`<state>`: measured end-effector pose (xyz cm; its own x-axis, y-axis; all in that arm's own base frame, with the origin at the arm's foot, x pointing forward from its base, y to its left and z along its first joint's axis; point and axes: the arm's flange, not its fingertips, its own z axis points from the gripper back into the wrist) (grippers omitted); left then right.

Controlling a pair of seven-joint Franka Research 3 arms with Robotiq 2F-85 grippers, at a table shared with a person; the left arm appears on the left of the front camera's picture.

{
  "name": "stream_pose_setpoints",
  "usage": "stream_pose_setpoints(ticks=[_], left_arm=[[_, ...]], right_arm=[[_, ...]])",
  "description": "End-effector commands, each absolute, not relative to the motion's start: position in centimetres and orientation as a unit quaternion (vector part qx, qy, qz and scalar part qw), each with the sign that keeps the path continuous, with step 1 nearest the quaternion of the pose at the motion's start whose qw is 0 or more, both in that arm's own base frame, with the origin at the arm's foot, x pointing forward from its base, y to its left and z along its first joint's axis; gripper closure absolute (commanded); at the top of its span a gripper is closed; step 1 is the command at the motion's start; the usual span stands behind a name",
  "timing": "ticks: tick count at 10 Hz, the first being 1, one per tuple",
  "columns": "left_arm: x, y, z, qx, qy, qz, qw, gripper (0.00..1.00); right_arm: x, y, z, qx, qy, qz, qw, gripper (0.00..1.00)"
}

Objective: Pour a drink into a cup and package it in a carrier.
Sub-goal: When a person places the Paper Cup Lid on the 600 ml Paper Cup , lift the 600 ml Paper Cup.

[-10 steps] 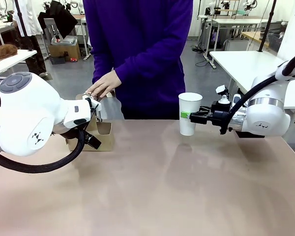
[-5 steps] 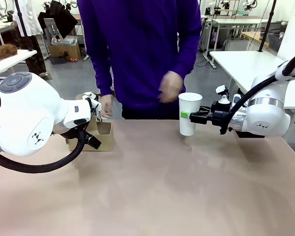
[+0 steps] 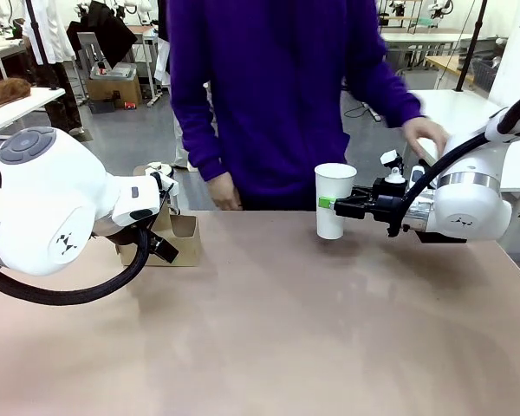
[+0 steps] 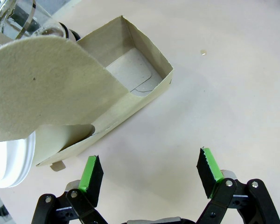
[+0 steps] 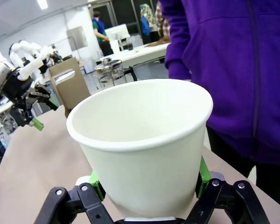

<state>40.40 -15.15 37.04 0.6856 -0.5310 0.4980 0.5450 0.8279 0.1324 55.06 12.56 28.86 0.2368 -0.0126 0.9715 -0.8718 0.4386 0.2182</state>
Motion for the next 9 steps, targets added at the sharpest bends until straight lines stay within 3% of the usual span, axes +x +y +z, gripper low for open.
stream_pose_setpoints(ticks=[1,9], left_arm=[[40.38,-15.12,37.06,-0.014,-0.267,-0.293,0.918,0.0],[40.38,-15.12,37.06,-0.014,-0.267,-0.293,0.918,0.0]], right_arm=[[55.09,12.81,29.19,0.418,-0.529,0.321,0.666,0.16],[55.09,12.81,29.19,0.418,-0.529,0.321,0.666,0.16]])
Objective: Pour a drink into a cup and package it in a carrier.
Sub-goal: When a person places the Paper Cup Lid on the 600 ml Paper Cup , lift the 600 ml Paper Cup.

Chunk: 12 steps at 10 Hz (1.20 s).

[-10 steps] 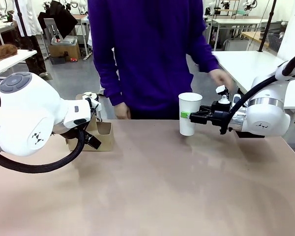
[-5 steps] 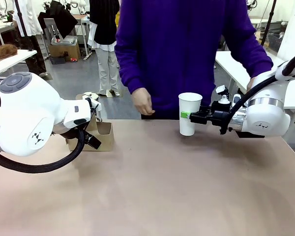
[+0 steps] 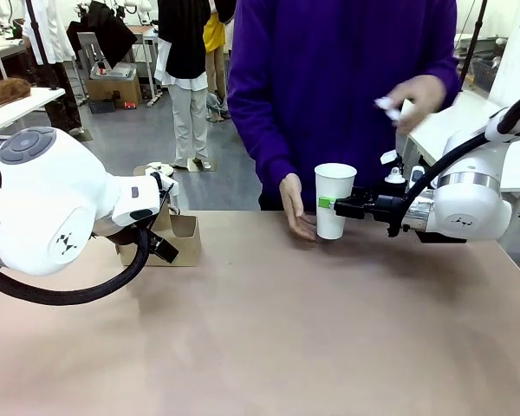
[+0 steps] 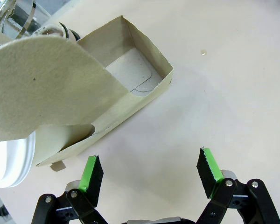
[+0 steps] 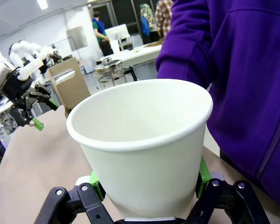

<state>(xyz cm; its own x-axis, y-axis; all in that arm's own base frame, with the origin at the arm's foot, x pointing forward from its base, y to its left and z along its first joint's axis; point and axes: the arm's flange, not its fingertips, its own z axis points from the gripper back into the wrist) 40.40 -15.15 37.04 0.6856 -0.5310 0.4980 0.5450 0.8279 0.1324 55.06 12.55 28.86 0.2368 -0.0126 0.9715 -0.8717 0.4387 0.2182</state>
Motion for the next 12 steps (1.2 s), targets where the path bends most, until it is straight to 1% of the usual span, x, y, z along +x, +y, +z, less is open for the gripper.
stream_pose_setpoints(ticks=[1,12], left_arm=[[40.38,-15.12,37.06,-0.014,-0.267,-0.293,0.918,0.0],[40.38,-15.12,37.06,-0.014,-0.267,-0.293,0.918,0.0]], right_arm=[[55.09,12.81,29.19,0.418,-0.529,0.321,0.666,0.16],[55.09,12.81,29.19,0.418,-0.529,0.321,0.666,0.16]])
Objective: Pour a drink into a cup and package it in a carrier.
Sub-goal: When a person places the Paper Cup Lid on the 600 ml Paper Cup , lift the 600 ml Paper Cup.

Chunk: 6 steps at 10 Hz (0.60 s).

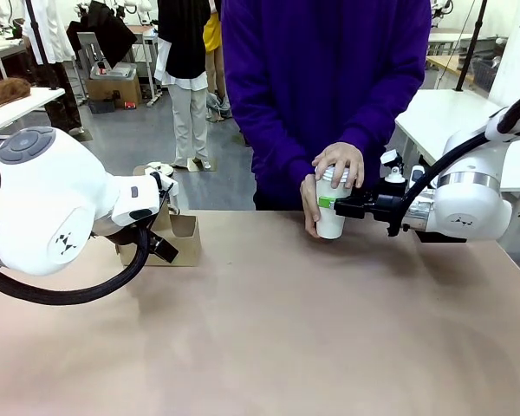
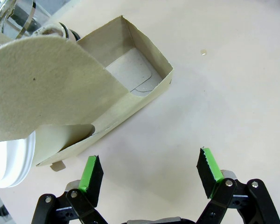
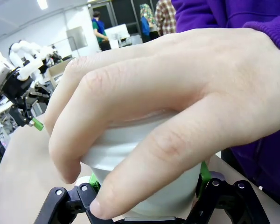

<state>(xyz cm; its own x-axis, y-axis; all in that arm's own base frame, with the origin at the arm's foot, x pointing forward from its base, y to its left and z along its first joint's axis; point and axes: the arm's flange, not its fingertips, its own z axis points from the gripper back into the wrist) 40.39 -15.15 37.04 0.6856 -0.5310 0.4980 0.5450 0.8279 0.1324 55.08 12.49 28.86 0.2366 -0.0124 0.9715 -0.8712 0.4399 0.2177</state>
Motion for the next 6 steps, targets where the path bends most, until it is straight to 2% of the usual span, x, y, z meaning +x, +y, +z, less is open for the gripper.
stream_pose_setpoints(ticks=[1,6], left_arm=[[40.38,-15.12,37.06,-0.014,-0.267,-0.293,0.918,0.0],[40.38,-15.12,37.06,-0.014,-0.267,-0.293,0.918,0.0]], right_arm=[[55.09,12.81,29.19,0.418,-0.529,0.321,0.666,0.16],[55.09,12.81,29.19,0.418,-0.529,0.321,0.666,0.16]])
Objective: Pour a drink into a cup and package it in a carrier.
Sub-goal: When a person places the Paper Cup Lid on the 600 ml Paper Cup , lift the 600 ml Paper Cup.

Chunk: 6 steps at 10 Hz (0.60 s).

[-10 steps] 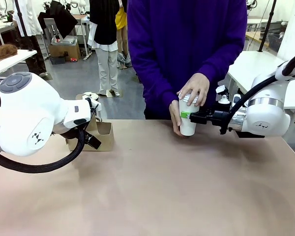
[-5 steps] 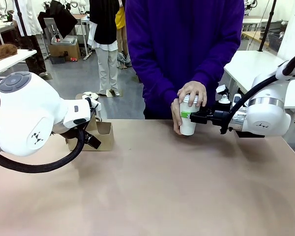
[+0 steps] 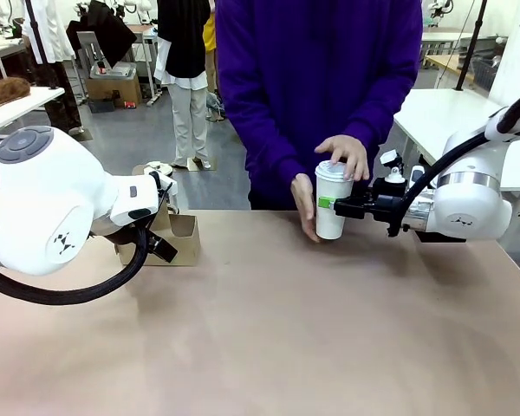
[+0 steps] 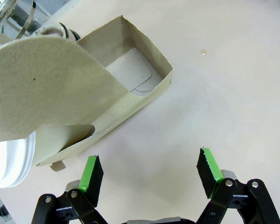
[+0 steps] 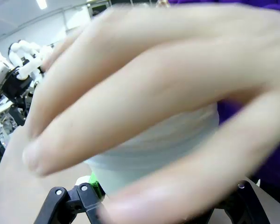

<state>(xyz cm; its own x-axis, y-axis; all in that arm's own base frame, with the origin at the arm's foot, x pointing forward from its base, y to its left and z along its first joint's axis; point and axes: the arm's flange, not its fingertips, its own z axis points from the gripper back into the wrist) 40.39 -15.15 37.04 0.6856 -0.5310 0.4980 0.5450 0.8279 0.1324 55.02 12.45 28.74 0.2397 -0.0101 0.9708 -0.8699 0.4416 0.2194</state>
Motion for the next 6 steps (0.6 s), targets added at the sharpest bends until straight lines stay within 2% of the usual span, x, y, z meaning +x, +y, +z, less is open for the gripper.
stream_pose_setpoints(ticks=[1,6], left_arm=[[40.38,-15.12,37.06,-0.014,-0.267,-0.293,0.918,0.0],[40.38,-15.12,37.06,-0.014,-0.267,-0.293,0.918,0.0]], right_arm=[[55.09,12.81,29.19,0.418,-0.529,0.321,0.666,0.16],[55.09,12.81,29.19,0.418,-0.529,0.321,0.666,0.16]])
